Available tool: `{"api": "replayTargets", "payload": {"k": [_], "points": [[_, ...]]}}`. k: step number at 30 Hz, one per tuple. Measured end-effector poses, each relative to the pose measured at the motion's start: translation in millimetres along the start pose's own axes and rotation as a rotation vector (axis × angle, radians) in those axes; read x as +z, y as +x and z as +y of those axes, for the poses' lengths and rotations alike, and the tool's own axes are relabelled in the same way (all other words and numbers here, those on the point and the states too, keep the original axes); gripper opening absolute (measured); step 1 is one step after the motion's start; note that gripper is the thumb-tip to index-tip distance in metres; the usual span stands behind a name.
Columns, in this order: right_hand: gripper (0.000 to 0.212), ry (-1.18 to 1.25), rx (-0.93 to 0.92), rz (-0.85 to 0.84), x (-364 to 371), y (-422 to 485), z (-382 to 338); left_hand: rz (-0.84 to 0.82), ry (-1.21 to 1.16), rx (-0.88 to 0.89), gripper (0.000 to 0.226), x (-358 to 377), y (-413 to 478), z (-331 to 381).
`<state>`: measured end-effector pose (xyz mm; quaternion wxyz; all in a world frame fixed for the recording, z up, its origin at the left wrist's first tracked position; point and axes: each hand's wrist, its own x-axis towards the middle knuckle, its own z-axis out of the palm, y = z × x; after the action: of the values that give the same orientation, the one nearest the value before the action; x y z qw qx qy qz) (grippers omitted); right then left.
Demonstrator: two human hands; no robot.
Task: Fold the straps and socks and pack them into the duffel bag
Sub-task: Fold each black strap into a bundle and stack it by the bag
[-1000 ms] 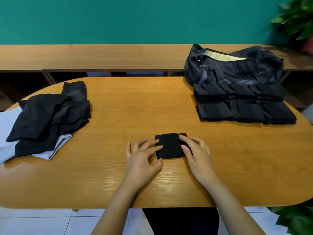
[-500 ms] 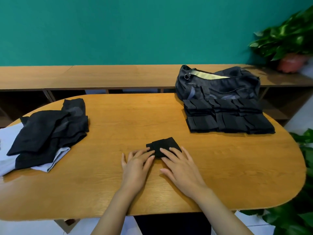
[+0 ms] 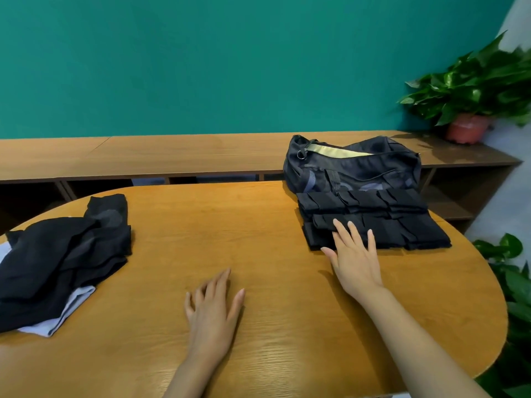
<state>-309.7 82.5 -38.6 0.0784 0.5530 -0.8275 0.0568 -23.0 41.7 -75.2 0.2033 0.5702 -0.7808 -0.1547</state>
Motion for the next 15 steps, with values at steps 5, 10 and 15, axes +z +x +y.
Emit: {"api": "replayTargets", "payload": {"k": [5, 10, 15], "points": [[0.059, 0.171, -0.034, -0.091, 5.8, -1.8, 2.1, -0.041, 0.023, -0.009, 0.073, -0.9, -0.1, -0.7], [0.057, 0.168, -0.146, -0.085, -3.5, -4.6, -13.3, -0.049, -0.006, -0.007, 0.056, -2.6, -1.7, 0.1], [0.063, 0.198, -0.257, -0.093, -12.3, -3.6, -56.4, -0.091, -0.186, -0.010, 0.050, -20.9, 2.1, -11.3]]}}
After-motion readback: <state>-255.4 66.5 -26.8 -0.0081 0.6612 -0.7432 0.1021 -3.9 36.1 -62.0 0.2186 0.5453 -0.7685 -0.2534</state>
